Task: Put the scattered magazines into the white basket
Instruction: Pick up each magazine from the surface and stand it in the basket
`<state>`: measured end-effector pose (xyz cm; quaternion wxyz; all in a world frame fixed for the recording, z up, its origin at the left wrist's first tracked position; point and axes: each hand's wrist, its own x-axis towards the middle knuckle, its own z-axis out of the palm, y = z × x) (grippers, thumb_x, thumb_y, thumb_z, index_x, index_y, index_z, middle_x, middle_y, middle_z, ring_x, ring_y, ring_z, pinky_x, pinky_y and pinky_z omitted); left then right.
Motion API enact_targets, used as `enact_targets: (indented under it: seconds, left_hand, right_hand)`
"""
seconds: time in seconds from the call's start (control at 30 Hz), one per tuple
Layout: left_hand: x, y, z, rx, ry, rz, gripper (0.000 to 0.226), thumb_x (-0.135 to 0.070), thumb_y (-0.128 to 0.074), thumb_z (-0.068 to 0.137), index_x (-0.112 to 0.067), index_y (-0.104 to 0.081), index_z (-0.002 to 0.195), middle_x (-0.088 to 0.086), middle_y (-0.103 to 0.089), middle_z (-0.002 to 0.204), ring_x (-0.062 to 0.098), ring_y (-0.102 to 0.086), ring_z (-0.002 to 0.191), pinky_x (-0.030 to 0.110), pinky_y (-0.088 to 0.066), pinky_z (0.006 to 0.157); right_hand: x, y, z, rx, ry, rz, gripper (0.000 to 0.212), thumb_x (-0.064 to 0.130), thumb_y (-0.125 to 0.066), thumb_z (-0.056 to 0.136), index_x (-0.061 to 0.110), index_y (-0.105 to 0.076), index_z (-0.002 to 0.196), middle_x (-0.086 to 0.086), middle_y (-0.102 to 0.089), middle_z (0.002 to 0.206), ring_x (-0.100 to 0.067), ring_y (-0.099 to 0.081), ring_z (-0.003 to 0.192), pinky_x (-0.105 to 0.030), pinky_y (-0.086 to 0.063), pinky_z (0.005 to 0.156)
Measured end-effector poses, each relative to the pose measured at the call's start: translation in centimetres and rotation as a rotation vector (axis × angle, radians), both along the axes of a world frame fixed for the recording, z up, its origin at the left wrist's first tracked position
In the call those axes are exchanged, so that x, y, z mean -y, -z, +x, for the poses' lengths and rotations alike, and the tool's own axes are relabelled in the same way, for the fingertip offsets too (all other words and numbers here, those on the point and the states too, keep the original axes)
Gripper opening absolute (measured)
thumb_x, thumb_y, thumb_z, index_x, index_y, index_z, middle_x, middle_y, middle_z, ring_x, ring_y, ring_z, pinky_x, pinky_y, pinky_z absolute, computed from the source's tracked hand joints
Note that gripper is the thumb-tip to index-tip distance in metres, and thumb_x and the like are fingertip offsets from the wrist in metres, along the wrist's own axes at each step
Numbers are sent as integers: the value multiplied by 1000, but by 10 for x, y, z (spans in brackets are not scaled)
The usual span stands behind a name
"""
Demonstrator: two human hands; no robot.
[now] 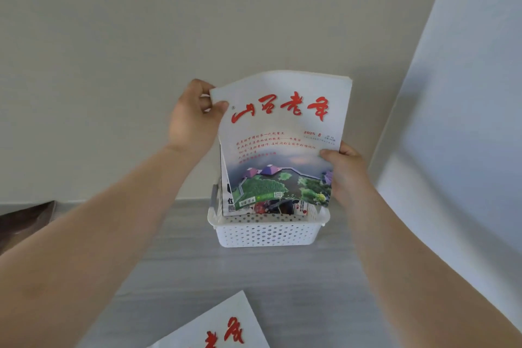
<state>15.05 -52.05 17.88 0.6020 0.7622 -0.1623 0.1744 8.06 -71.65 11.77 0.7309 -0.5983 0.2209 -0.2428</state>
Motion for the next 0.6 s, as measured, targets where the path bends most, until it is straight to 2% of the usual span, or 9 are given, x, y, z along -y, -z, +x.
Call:
enact_targets:
  seconds: [0.07, 0.13, 0.2, 0.23, 0.33, 0.4, 0.47, 0.53, 0.6]
  left_hand:
    - [-2, 11, 8, -17, -4, 8, 27, -5, -52, 85, -25, -40, 73, 2, -62, 75, 17, -60, 67, 35, -52, 72]
    - [-4, 19, 15, -15, -4, -16, 30, -4, -52, 85, -27, -39, 69, -6, -58, 67, -3, -58, 51, 22, -50, 56]
    - [-4, 19, 21, 2, 9, -41, 33, -3, -52, 85, -28, -39, 68, -9, -57, 65, -10, -54, 43, 12, -46, 44]
    - [-5, 17, 25, 9, 13, -44, 33, -3, -52, 85, -28, -38, 68, -10, -57, 66, -11, -54, 42, 10, -44, 43]
    - [-9, 12, 33, 23, 1, -36, 34, -3, -52, 84, -28, -38, 67, -10, -56, 67, -12, -54, 42, 10, -44, 42]
    - [-13, 15, 36, 11, -14, -19, 34, -3, -52, 84, -28, -38, 67, -10, -56, 66, -12, -54, 41, 9, -43, 41]
    - [-16, 22, 38, -26, -12, -6, 34, -2, -52, 84, -27, -39, 66, -9, -56, 66, -11, -55, 42, 9, -44, 41]
    - [-16, 33, 38, -74, 4, 7, 33, -2, -53, 84, -27, -39, 67, -8, -57, 67, -4, -58, 49, 12, -46, 43]
    - [-12, 45, 38, -122, 24, 13, 32, -2, -53, 84, -27, -41, 67, -7, -58, 68, 6, -58, 60, 21, -51, 54]
  right_hand:
    - [2, 9, 8, -13, -34, 9, 23, -9, -50, 81, 8, -61, 92, -8, -62, 97, -23, -57, 85, -33, -50, 76]
    - [9, 12, 14, -11, -79, 0, 23, -10, -50, 80, 10, -62, 77, -1, -69, 79, -19, -60, 75, -27, -51, 69]
    - [16, 9, 21, 8, -94, 3, 29, -10, -51, 79, 15, -61, 71, 12, -69, 58, -13, -60, 69, -21, -54, 61]
    - [18, 7, 24, 14, -88, 9, 30, -11, -51, 79, 16, -61, 70, 13, -68, 55, -12, -60, 68, -18, -54, 57]
    - [10, 9, 34, 21, -89, 39, 27, -12, -50, 79, 11, -59, 71, 1, -66, 73, -15, -60, 69, -17, -55, 57]
    - [2, 17, 37, -22, -112, 32, 21, -13, -49, 80, 6, -60, 82, -8, -64, 91, -23, -59, 81, -29, -55, 70]
    - [-3, 25, 38, -56, -112, 11, 26, -13, -49, 80, 2, -60, 97, -14, -61, 104, -26, -57, 91, -34, -52, 77]
    - [-2, 33, 38, -102, -74, -10, 28, -12, -49, 80, 1, -61, 102, -18, -62, 110, -31, -59, 95, -40, -50, 87]
    - [1, 42, 37, -152, -46, -21, 29, -12, -49, 79, 3, -62, 102, -18, -63, 111, -37, -59, 102, -46, -47, 94]
